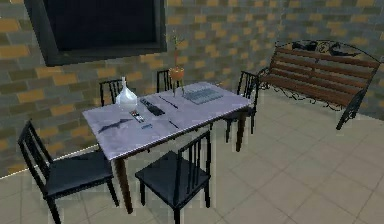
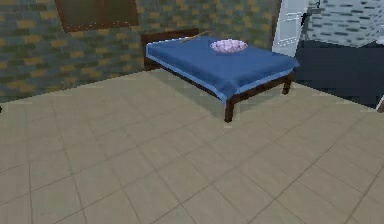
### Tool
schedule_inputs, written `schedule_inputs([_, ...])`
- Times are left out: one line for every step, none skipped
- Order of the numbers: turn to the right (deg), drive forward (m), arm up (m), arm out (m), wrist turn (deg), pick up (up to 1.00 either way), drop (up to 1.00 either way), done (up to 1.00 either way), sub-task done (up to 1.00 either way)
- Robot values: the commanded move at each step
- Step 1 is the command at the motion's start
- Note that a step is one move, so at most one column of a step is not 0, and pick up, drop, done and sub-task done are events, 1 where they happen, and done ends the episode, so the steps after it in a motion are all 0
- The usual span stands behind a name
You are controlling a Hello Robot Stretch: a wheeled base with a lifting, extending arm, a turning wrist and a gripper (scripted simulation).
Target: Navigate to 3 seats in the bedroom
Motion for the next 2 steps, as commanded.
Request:
schedule_inputs([-45.0,0.00,0.00,0.00,0.0,0.00,0.00,0.00,0.00])
schedule_inputs([-3.0,0.00,0.00,0.00,0.0,0.00,0.00,0.00,0.00])
